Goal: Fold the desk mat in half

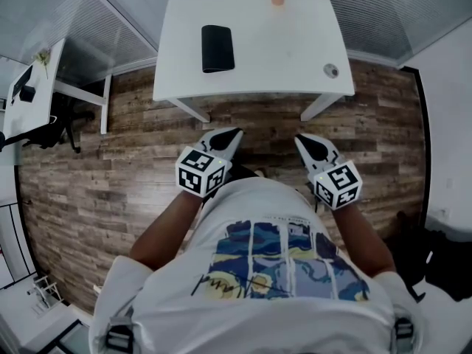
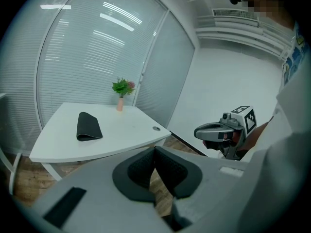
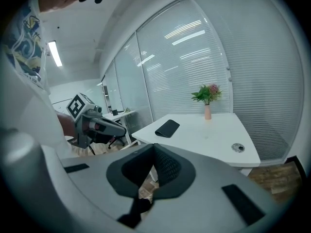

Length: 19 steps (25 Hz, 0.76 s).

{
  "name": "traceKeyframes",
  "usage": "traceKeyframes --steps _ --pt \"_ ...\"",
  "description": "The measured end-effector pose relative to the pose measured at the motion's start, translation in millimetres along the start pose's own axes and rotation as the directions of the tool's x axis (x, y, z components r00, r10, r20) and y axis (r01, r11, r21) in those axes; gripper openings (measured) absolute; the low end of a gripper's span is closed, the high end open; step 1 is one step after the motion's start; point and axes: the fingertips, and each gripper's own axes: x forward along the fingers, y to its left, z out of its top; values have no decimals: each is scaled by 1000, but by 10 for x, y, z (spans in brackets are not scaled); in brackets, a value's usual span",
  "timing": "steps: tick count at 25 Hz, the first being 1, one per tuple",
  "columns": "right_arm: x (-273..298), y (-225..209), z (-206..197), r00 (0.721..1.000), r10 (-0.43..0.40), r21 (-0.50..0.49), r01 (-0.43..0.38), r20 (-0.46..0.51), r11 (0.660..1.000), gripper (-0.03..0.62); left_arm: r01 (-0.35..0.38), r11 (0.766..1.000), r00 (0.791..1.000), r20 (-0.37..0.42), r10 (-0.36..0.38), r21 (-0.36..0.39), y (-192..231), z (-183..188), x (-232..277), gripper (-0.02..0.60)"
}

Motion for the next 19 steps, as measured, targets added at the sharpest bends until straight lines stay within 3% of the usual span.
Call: traceKeyframes --steps 19 --pt "137 35 49 1000 0 -1 0 -8 1000 -2 -22 998 1000 -15 23 51 160 11 -4 3"
